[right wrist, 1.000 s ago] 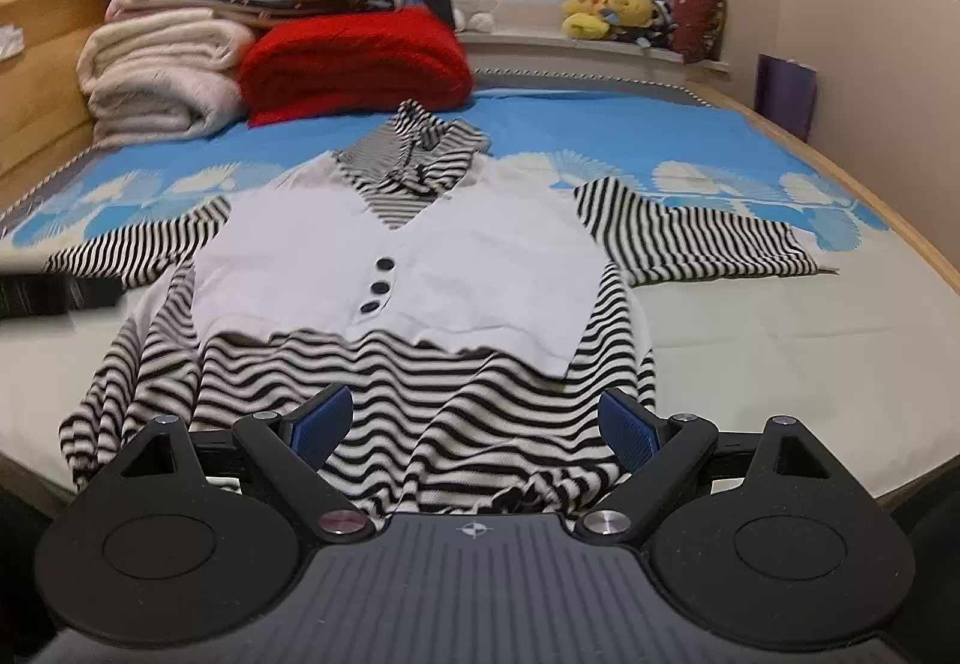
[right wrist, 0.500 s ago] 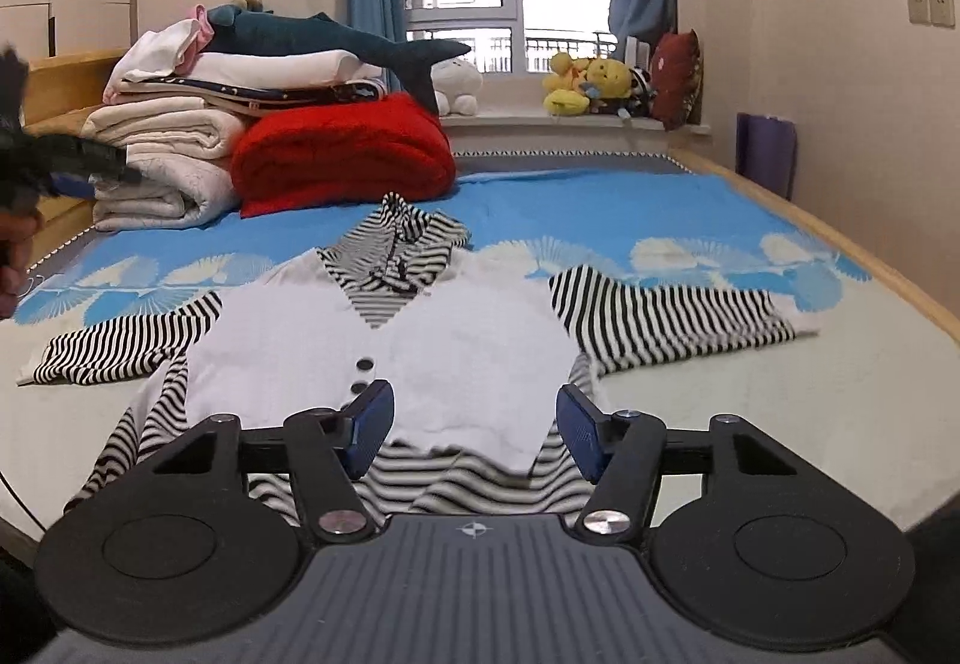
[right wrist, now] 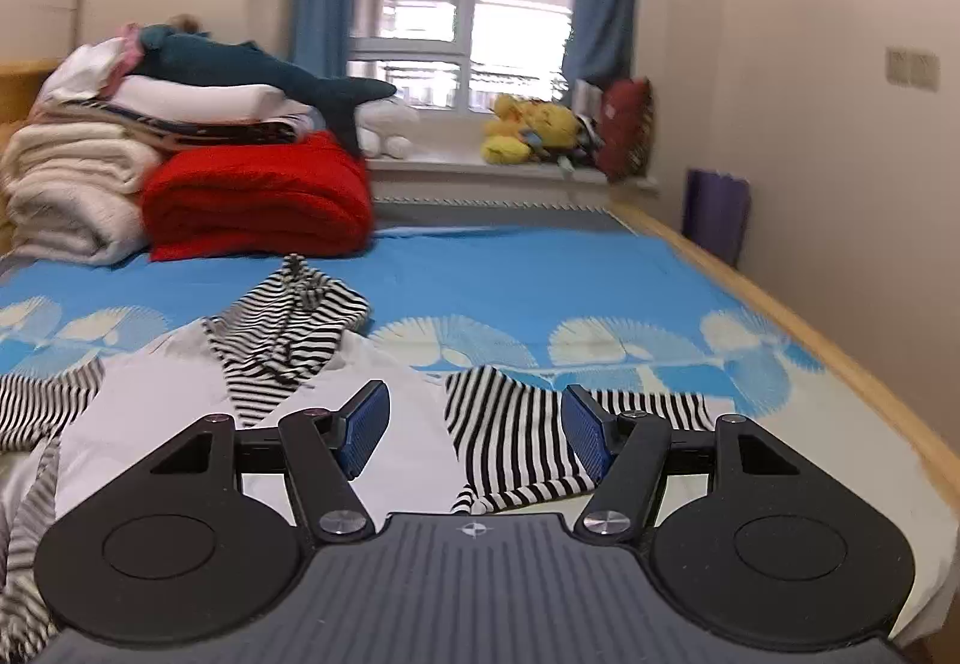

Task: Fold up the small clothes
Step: 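Move the left tool to the white cuff of the nearest striped sleeve, then grasp the striped sleeve with the left tool and fold it across the white front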

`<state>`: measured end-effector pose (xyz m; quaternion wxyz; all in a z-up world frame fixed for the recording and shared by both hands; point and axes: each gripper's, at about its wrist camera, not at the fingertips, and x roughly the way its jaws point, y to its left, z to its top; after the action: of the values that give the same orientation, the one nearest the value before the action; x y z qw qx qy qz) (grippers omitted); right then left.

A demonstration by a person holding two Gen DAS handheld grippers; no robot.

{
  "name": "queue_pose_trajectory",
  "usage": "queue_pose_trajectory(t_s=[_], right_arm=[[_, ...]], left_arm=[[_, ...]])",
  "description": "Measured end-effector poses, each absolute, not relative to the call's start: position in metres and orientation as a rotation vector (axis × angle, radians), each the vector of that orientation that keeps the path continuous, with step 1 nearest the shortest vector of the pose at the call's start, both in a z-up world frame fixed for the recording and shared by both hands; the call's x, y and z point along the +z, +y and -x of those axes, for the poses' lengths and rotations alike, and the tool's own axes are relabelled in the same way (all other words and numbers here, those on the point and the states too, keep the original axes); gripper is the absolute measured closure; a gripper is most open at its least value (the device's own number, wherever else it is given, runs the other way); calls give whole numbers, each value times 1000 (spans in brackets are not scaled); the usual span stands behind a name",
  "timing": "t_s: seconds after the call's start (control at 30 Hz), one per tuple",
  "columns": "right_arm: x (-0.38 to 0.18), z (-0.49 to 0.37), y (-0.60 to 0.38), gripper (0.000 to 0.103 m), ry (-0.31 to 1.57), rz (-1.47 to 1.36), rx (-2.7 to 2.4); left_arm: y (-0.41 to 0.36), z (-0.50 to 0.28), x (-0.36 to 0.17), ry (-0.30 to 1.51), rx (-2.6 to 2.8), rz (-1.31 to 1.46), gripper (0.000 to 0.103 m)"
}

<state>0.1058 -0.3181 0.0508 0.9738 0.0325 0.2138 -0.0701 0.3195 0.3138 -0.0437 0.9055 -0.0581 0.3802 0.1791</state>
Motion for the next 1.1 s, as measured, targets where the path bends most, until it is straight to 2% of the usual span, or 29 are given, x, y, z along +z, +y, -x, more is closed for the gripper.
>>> queue_pose_trajectory(t_s=[0.1, 0.23, 0.4, 0.7, 0.77, 0.8, 0.83, 0.87, 0.93, 1.0, 1.03, 1.1], right_arm=[[47, -125, -311, 38, 446, -108, -142], [48, -156, -285, 37, 450, -106, -98], [59, -203, -248, 31, 445, -107, 0], [55, -281, -193, 30, 498, -71, 191], [48, -291, -193, 30, 502, -75, 208], [42, -292, -195, 30, 505, -85, 209], [34, -295, -198, 30, 516, -101, 205], [28, -298, -201, 30, 537, -115, 193], [15, -307, -206, 33, 608, -144, 143], [9, -317, -212, 43, 649, -186, 116], [7, -322, -216, 52, 658, -214, 114], [2, -329, -228, 59, 679, -267, 116]], left_arm=[[352, -319, -51, 811, 434, 268, 39], [393, -303, -61, 846, 532, 502, 37], [427, -281, -82, 819, 594, 777, 37], [423, -263, -81, 772, 758, 908, 38], [417, -269, -80, 772, 770, 840, 44], [420, -275, -80, 771, 774, 816, 63], [419, -277, -79, 770, 785, 802, 89], [421, -281, -78, 758, 799, 802, 96], [409, -293, -69, 727, 837, 750, 99], [383, -310, -47, 681, 804, 645, 99], [367, -318, -35, 655, 761, 609, 100], [318, -334, -7, 602, 619, 534, 100]])
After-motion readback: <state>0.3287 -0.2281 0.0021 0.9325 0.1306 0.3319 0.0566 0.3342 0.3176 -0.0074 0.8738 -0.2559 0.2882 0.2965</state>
